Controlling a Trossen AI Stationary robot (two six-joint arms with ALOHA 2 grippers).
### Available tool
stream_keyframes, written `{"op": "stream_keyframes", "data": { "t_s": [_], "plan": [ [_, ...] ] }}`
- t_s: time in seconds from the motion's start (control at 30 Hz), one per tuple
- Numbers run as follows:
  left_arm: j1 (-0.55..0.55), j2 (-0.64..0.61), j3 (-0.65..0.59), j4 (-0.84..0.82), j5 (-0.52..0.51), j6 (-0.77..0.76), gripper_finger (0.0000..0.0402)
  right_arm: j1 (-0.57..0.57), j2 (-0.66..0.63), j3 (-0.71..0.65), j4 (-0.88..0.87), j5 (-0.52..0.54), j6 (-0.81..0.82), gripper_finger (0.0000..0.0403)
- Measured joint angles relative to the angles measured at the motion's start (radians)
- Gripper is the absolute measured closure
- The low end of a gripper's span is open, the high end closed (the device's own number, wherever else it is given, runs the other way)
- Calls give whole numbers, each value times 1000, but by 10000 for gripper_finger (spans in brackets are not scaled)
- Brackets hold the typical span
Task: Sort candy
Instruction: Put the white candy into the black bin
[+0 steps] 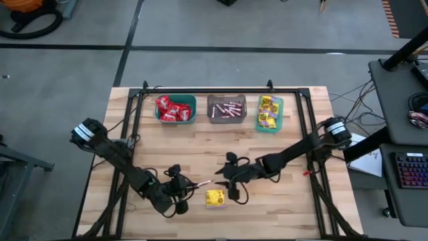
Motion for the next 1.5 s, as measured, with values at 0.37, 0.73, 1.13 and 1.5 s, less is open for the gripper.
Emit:
{"op": "stream_keyframes", "data": {
  "t_s": [0.37, 0.73, 1.13, 1.5],
  "plan": [
    [19, 0, 2, 32, -4, 19, 400, 0, 90, 115, 13, -53, -83, 225],
    [24, 5, -1, 51, 1, 44, 400, -1, 97, 126, 12, -72, -84, 310],
    [24, 0, -1, 51, 1, 47, 359, -1, 95, 126, 11, -78, -77, 366],
    [24, -17, -1, 17, 1, 46, 292, -23, 61, 142, -136, -78, -54, 363]
  ]
}}
